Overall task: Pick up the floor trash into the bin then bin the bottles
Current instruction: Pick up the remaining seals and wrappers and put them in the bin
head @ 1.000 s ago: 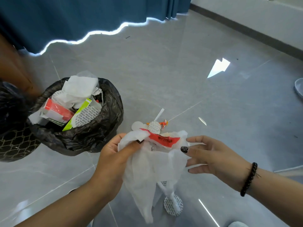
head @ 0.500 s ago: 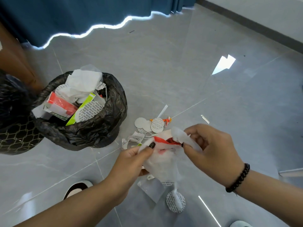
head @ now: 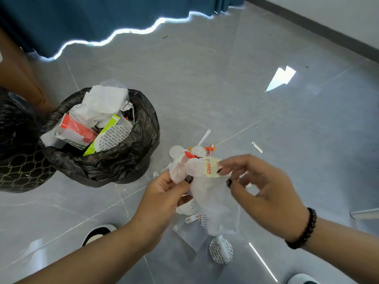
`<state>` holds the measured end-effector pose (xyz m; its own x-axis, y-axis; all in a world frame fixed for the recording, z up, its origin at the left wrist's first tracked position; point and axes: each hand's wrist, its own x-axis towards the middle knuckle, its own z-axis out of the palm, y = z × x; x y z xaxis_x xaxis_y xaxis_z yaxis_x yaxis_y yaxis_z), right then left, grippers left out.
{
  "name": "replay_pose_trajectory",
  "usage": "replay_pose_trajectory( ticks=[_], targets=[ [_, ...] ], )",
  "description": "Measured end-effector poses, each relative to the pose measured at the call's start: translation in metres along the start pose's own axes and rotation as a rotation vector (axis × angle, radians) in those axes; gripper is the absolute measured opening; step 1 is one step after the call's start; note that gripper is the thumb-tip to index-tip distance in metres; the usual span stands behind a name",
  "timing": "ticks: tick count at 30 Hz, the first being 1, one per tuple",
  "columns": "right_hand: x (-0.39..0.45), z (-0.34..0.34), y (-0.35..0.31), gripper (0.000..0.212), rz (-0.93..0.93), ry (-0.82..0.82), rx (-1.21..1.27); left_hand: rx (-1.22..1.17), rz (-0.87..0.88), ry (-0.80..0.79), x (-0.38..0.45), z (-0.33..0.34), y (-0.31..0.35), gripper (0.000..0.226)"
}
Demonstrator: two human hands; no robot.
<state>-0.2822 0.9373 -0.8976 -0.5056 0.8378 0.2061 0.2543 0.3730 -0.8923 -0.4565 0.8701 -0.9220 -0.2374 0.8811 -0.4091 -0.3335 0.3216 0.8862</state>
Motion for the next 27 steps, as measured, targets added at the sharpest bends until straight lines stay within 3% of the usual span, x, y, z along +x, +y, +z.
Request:
replay_pose_trajectory(
  ticks=[3,7,10,14,18,19,22,27],
  targets=[
    [0.012,-0.015,0.003,0.039,0.011,0.061,-0.11,0.042,0.059,0.003,-0.001,-0.002,0.003,0.03],
    [0.025,-0.024,0.005,0.06,0.194,-0.211,-0.143,0.064,0.13,-0.081,-0.005,0.0,0.007,0.03],
    [0.027,-0.016,0.002,0.057,0.292,-0.364,0.003,0.074,0.161,-0.131,-0.006,0.001,0.006,0.026],
    [0.023,-0.005,-0.006,0.038,0.352,-0.361,0.197,-0.025,0.095,-0.113,-0.003,-0.004,0.001,0.036],
    [0.022,0.003,-0.011,0.028,0.461,-0.261,0.475,-0.177,-0.104,-0.263,-0.006,-0.007,0.002,0.08],
    [0.022,0.005,-0.011,0.029,0.465,-0.218,0.515,-0.185,-0.142,-0.284,-0.007,-0.007,0.002,0.078],
    [0.021,0.008,-0.008,0.042,0.409,-0.109,0.529,-0.169,-0.209,-0.304,-0.012,-0.003,0.004,0.036],
    [0.016,0.005,0.006,0.03,-0.015,-0.012,0.019,-0.231,-0.246,-0.231,-0.006,-0.009,0.004,0.037]
  ],
)
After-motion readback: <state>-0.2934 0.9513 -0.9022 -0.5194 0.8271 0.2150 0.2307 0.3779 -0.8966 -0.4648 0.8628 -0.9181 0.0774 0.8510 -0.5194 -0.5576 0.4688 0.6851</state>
